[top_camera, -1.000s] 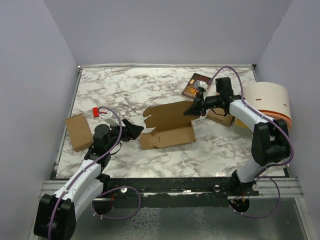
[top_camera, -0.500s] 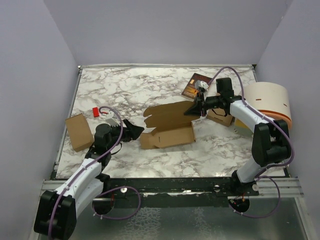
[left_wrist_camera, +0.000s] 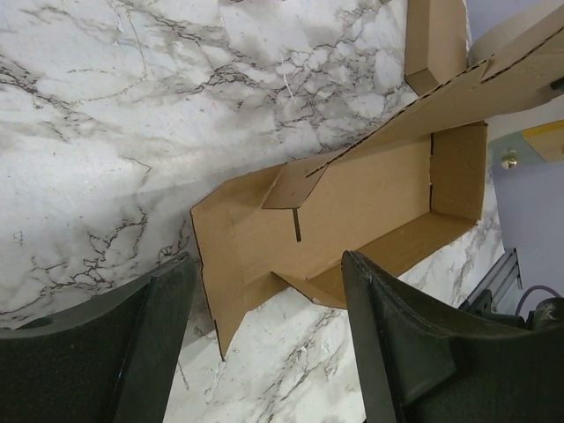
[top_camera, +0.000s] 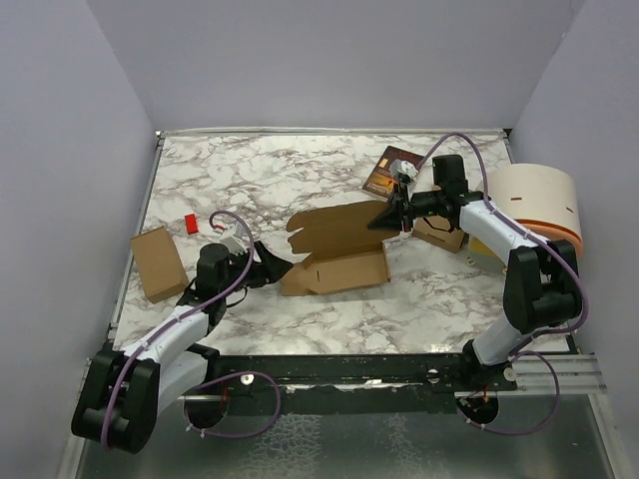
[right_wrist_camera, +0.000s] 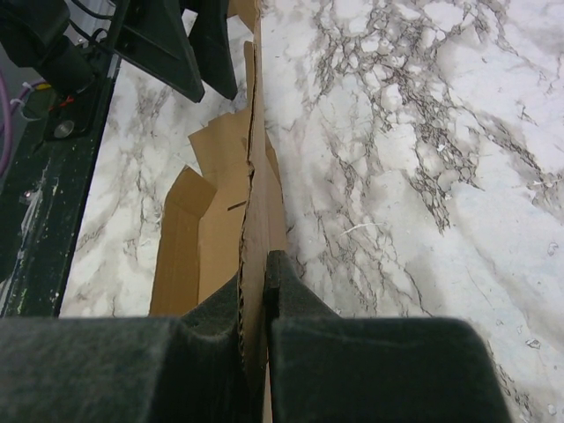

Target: Fold the paper box

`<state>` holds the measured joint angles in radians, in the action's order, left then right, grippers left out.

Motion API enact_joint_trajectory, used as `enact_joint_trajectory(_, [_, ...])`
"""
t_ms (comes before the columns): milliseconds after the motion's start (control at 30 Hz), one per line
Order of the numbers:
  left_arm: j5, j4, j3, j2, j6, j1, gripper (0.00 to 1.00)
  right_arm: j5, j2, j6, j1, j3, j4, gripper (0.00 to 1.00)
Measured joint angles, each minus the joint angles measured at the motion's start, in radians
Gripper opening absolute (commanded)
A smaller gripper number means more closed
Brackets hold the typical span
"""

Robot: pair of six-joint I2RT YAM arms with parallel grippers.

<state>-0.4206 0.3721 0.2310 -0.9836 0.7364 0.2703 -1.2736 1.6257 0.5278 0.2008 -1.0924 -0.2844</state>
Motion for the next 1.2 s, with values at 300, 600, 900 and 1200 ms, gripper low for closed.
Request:
enact_joint_trajectory(300, [-0.036,0.068,0.0,-0.114,0.018,0.0,0.39,0.0,-0.01,-0.002,0.0,0.002,0.002,0.01])
enact_joint_trajectory(600, [-0.066,0.16,0.0,-0.216,0.022,0.025,0.23,0.0,-0.016,-0.004,0.0,0.002,0.006,0.01])
enact_joint_trajectory(900, [-0.063,0.112,0.003,-0.178,-0.023,0.033,0.43,-0.001,-0.016,-0.008,0.0,0.002,0.009,0.01])
enact_joint_trajectory(1200, [0.024,-0.002,0.019,0.042,-0.101,0.033,0.56,0.0,-0.016,-0.008,0.0,0.003,0.01,0.01])
